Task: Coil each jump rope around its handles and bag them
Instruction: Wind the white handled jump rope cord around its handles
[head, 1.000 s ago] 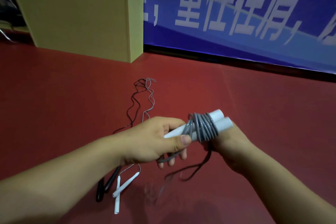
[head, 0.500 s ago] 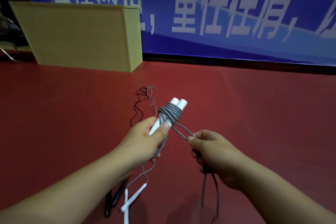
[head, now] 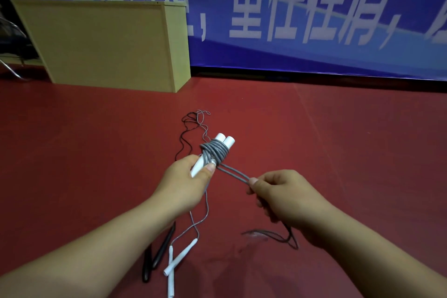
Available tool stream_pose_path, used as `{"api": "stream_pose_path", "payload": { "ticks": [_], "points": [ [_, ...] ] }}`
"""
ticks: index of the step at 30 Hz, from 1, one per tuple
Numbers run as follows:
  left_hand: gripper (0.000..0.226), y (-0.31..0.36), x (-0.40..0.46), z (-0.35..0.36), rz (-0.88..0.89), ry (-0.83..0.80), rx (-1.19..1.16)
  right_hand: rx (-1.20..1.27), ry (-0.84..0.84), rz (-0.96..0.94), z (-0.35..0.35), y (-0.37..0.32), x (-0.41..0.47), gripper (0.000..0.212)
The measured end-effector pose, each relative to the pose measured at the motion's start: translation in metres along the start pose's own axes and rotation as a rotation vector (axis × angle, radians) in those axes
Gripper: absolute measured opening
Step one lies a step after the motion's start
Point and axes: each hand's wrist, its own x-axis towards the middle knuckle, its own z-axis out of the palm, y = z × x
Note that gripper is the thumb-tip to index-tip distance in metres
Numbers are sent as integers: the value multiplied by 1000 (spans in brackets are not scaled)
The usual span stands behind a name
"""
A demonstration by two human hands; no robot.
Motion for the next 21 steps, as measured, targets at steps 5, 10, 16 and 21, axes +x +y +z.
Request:
{"api": "stream_pose_path", "payload": {
  "ticks": [5,10,16,21],
  "points": [
    [33,-15,3,1,-43,-62,200,-165,-51,-75,0,-1,-5,34],
    [27,-13,0,2,-38,-145,370,-287,-120,-149,-1,-1,-7,32],
    [24,8,-15,4,138,-253,636,-297,-4,-230,-7,4,-2,29],
    [21,26,-22,4,280,-353,681,-392,146,-291,-14,7,4,27]
  ]
}}
